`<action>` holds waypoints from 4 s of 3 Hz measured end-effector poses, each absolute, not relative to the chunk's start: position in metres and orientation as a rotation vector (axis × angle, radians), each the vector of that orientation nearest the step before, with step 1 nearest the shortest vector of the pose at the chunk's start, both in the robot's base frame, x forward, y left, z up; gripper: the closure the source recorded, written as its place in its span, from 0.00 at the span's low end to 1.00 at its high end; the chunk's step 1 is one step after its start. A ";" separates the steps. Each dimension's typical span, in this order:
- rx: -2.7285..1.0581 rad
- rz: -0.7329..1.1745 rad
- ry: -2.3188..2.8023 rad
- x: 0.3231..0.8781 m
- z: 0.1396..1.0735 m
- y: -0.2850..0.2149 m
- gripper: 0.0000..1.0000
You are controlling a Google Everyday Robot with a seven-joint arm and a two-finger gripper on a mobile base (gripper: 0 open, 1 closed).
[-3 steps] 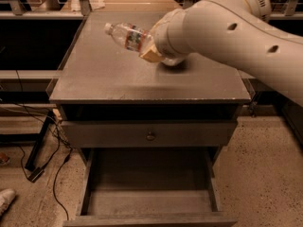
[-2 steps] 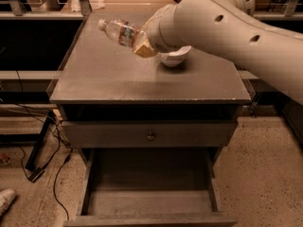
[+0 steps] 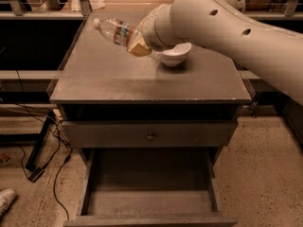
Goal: Pick water bottle from middle drawer and place on counter
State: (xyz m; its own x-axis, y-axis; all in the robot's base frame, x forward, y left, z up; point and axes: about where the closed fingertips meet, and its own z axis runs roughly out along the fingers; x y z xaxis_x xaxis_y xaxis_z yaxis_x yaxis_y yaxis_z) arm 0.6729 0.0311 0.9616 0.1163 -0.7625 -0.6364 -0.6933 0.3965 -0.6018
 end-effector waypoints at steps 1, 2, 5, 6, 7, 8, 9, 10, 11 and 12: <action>-1.356 -0.094 1.623 0.672 0.956 0.032 1.00; -1.413 -0.020 1.643 0.680 0.938 0.046 1.00; -1.547 0.146 1.669 0.710 0.894 0.080 1.00; -1.605 0.187 1.689 0.707 0.880 0.087 1.00; -1.655 0.204 1.710 0.703 0.867 0.090 1.00; -1.695 0.204 1.722 0.702 0.860 0.092 1.00; -1.718 0.198 1.729 0.702 0.856 0.092 1.00; -1.761 0.171 1.739 0.702 0.852 0.092 1.00; -1.811 0.139 1.755 0.702 0.843 0.090 1.00; -1.811 0.139 1.755 0.702 0.843 0.091 0.81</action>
Offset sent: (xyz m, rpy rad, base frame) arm 0.0233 0.0305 -0.0501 -0.0273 0.1796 0.1221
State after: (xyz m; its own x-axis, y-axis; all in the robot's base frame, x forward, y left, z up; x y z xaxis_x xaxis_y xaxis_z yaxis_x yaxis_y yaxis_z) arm 0.7021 0.0905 0.8428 0.1174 -0.8734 -0.4726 -0.9368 0.0605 -0.3446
